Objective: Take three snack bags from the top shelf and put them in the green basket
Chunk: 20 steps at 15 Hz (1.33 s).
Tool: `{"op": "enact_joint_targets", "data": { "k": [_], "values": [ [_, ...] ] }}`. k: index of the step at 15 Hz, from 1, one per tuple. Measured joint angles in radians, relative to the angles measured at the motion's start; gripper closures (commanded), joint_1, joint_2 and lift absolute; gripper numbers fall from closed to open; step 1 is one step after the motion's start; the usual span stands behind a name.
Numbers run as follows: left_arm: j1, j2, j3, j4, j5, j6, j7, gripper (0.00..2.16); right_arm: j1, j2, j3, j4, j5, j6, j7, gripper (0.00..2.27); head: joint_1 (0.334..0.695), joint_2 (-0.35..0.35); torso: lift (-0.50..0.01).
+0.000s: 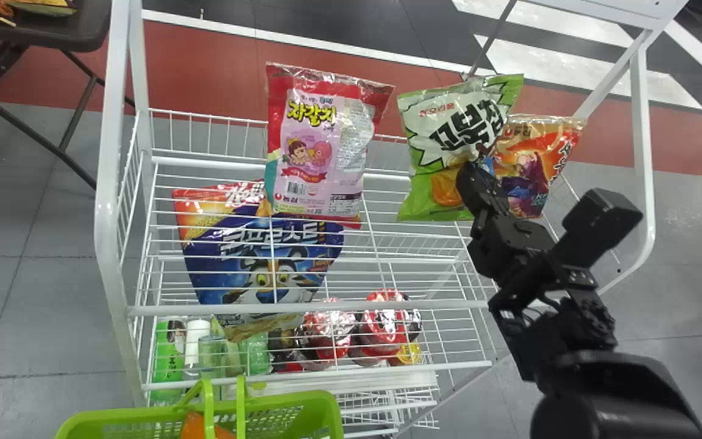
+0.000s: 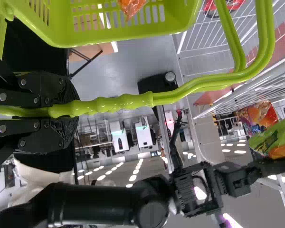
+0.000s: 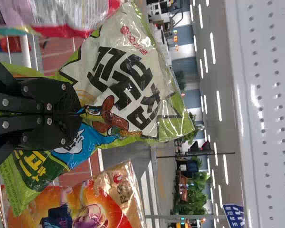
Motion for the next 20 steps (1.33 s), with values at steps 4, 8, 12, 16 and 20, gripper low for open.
{"op": "enact_joint_targets", "data": {
  "k": [4, 8, 12, 16, 20],
  "values": [
    [0.005, -0.004, 0.006, -0.007, 0.003, -0.002, -0.004, 2.14, 0.205, 0.006, 0.0, -0.203, -0.087, 0.076, 0.087, 2.13, 0.695, -0.35, -0.044],
    [0.019, -0.012, 0.005, -0.007, 0.003, -0.013, 0.004, 2.14, 0.283, 0.031, -0.05, -0.28, -0.247, 0.442, 0.255, 2.13, 0.695, -0.35, -0.044],
    [0.017, -0.014, 0.002, -0.007, 0.0, -0.014, 0.006, 2.14, 0.323, 0.036, -0.08, -0.281, -0.302, 0.727, 0.37, 2.13, 0.695, -0.35, -0.044],
    [0.015, -0.014, 0.001, -0.007, 0.0, -0.014, 0.009, 2.14, 0.344, 0.036, -0.069, -0.182, -0.276, 0.811, 0.384, 2.13, 0.695, -0.35, -0.044],
    [0.011, -0.015, -0.009, -0.007, -0.001, -0.014, 0.011, 2.14, 0.317, 0.036, 0.017, 0.019, -0.216, 0.746, 0.384, 2.13, 0.695, -0.35, -0.044]
  ]
}}
